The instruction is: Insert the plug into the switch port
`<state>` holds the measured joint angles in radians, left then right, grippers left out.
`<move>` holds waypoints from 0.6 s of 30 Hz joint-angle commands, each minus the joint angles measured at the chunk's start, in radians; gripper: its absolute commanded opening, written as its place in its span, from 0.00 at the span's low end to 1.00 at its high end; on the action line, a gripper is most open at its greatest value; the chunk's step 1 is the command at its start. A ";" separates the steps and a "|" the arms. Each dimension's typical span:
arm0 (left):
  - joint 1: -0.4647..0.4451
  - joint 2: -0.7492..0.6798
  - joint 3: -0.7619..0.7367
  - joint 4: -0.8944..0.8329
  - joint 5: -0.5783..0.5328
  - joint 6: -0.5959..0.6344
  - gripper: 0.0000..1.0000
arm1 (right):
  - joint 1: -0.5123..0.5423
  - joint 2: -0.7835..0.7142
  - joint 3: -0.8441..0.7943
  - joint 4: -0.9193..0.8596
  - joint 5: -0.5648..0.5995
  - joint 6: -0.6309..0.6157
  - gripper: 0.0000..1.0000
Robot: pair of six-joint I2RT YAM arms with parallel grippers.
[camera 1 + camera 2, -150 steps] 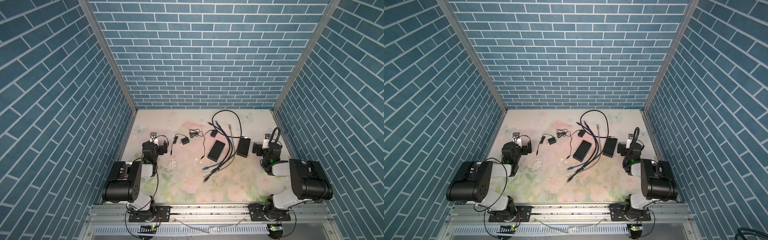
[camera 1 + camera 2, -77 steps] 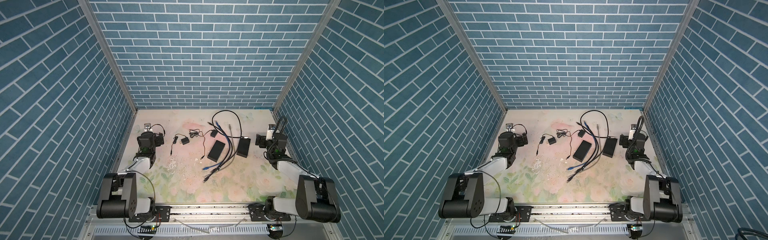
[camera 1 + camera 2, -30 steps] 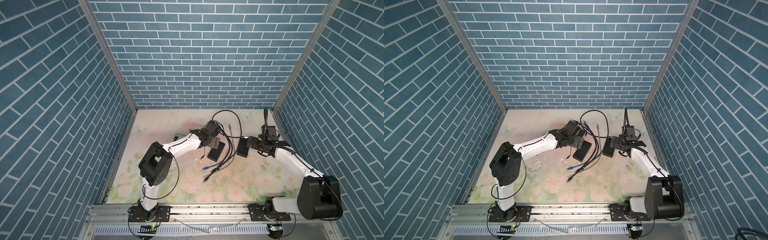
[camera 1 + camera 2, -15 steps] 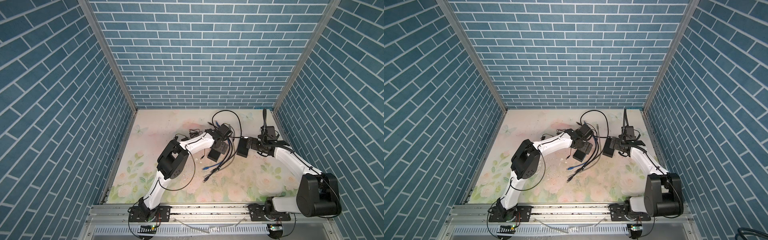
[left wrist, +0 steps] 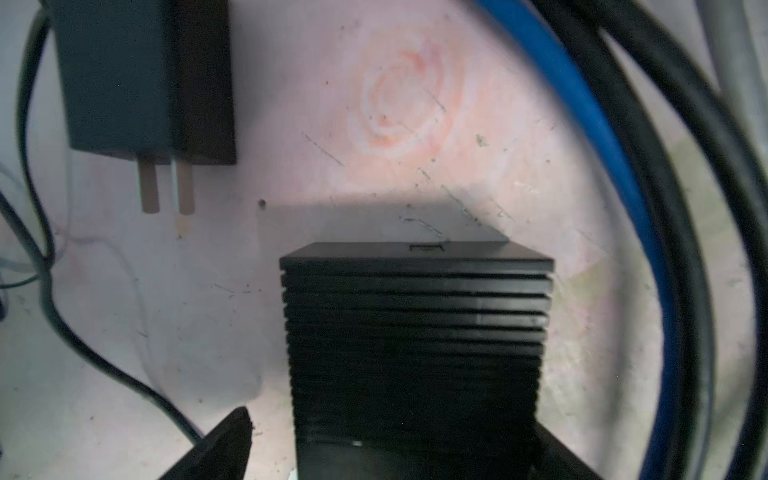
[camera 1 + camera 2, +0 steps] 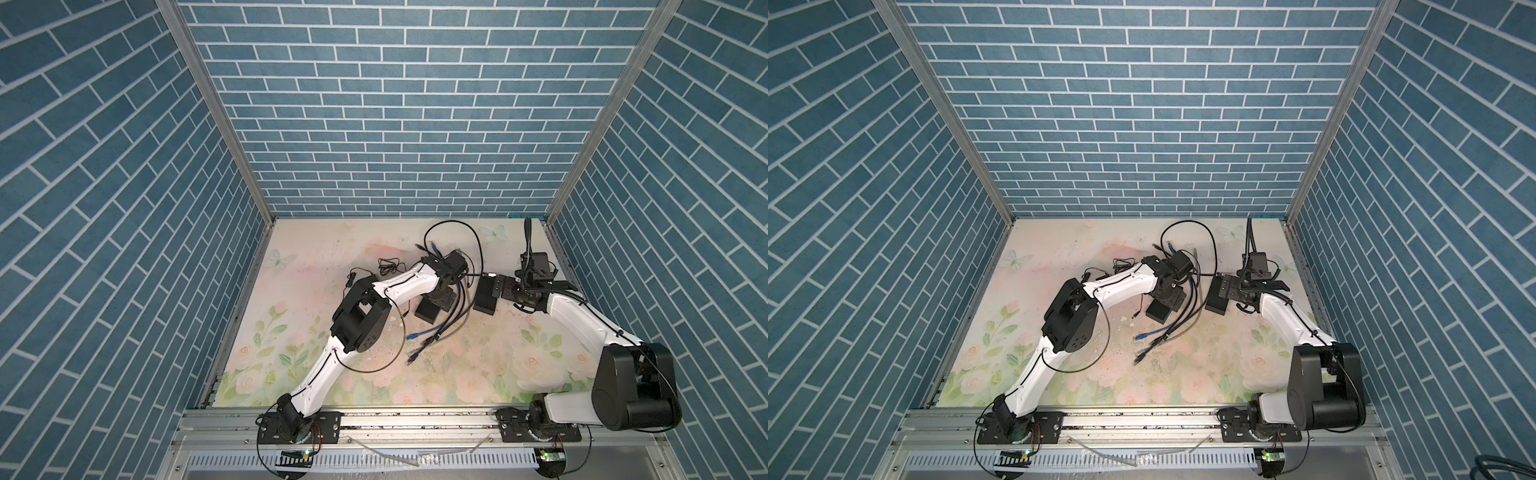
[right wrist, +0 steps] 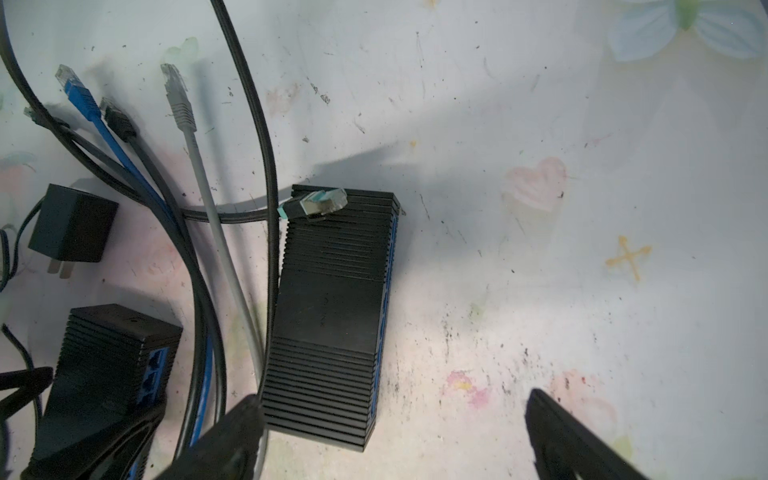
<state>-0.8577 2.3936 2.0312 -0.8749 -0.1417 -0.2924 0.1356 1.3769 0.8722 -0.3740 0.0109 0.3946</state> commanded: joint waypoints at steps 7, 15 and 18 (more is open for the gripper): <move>-0.009 0.024 0.010 -0.093 -0.024 0.023 0.63 | 0.003 0.020 0.002 0.004 0.004 -0.001 0.98; -0.009 -0.120 -0.161 0.102 0.002 0.064 0.43 | 0.003 0.021 -0.001 0.018 -0.005 0.001 0.98; -0.009 -0.231 -0.286 0.250 0.000 0.092 0.40 | 0.003 0.016 -0.007 0.040 -0.023 0.004 0.98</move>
<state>-0.8623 2.2642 1.8183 -0.7570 -0.1394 -0.2413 0.1356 1.3914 0.8722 -0.3588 0.0032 0.3943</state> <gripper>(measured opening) 0.688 0.982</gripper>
